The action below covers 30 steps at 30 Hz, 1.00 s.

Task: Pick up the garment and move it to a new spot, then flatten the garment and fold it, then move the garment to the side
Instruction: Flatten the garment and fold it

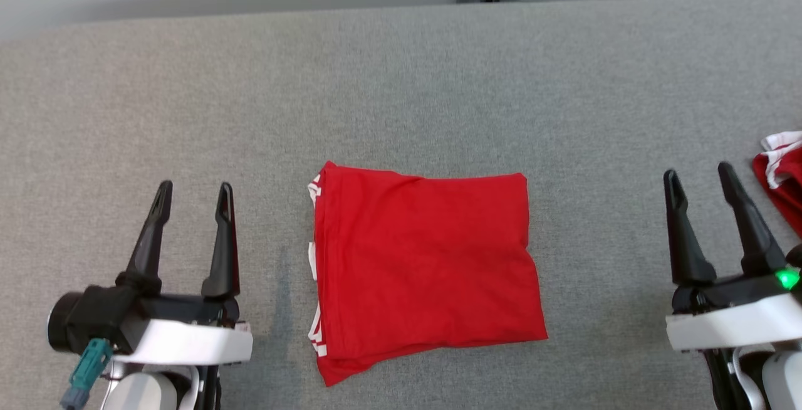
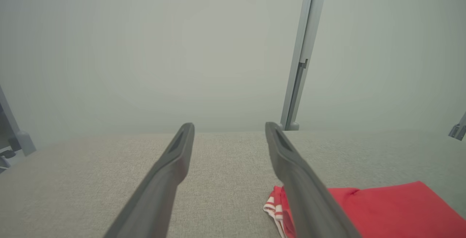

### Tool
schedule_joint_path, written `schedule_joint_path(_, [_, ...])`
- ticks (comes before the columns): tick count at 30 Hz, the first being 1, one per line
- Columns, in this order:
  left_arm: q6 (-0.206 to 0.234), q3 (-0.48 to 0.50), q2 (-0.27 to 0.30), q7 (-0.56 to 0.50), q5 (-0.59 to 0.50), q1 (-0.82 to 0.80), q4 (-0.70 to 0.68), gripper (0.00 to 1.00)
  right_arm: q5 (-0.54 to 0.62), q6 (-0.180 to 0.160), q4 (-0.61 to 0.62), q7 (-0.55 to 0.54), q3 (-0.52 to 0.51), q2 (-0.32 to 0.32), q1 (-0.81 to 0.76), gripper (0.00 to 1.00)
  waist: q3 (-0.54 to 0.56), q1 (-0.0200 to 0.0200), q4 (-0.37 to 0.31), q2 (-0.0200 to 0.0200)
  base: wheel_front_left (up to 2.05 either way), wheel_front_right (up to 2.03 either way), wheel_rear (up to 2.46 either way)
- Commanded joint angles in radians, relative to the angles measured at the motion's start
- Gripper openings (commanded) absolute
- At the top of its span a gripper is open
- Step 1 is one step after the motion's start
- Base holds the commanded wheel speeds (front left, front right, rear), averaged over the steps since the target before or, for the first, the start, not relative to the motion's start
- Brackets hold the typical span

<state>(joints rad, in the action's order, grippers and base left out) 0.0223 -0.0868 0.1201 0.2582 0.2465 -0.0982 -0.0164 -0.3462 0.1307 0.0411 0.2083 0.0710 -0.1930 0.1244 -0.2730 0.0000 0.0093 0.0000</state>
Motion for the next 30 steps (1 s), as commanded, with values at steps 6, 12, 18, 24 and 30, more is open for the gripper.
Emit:
schedule_joint_path(6, [0.0, -0.004, 0.014, -0.019, 0.014, 0.063, -0.004, 1.0, 0.021, 0.0, -0.019, -0.024, -0.018, -0.001, -0.064, 1.0, 0.092, 0.0, -0.001, 0.0, 0.0, 0.0, 0.0])
schedule_joint_path(12, [-0.002, -0.008, 0.023, -0.037, 0.025, 0.104, 0.009, 1.0, 0.037, 0.0, -0.038, -0.053, -0.025, -0.003, -0.109, 1.0, 0.169, 0.0, 0.005, 0.0, 0.0, 0.0, 0.0])
schedule_joint_path(18, [0.007, -0.016, 0.038, -0.078, 0.021, 0.153, 0.017, 1.0, 0.055, 0.0, -0.038, -0.076, -0.057, 0.017, -0.163, 1.0, 0.241, 0.0, 0.009, 0.0, 0.0, 0.0, 0.0])
schedule_joint_path(24, [0.013, -0.027, 0.048, -0.104, 0.017, 0.192, 0.011, 1.0, 0.069, 0.0, -0.025, -0.094, -0.062, 0.03, -0.207, 1.0, 0.282, 0.0, 0.014, 0.0, 0.0, 0.0, 0.0])
schedule_joint_path(30, [0.021, -0.031, 0.054, -0.118, 0.015, 0.213, 0.008, 1.0, 0.083, 0.0, -0.014, -0.114, -0.071, 0.037, -0.23, 1.0, 0.298, 0.0, 0.017, 0.0, 0.0, 0.0, 0.0])
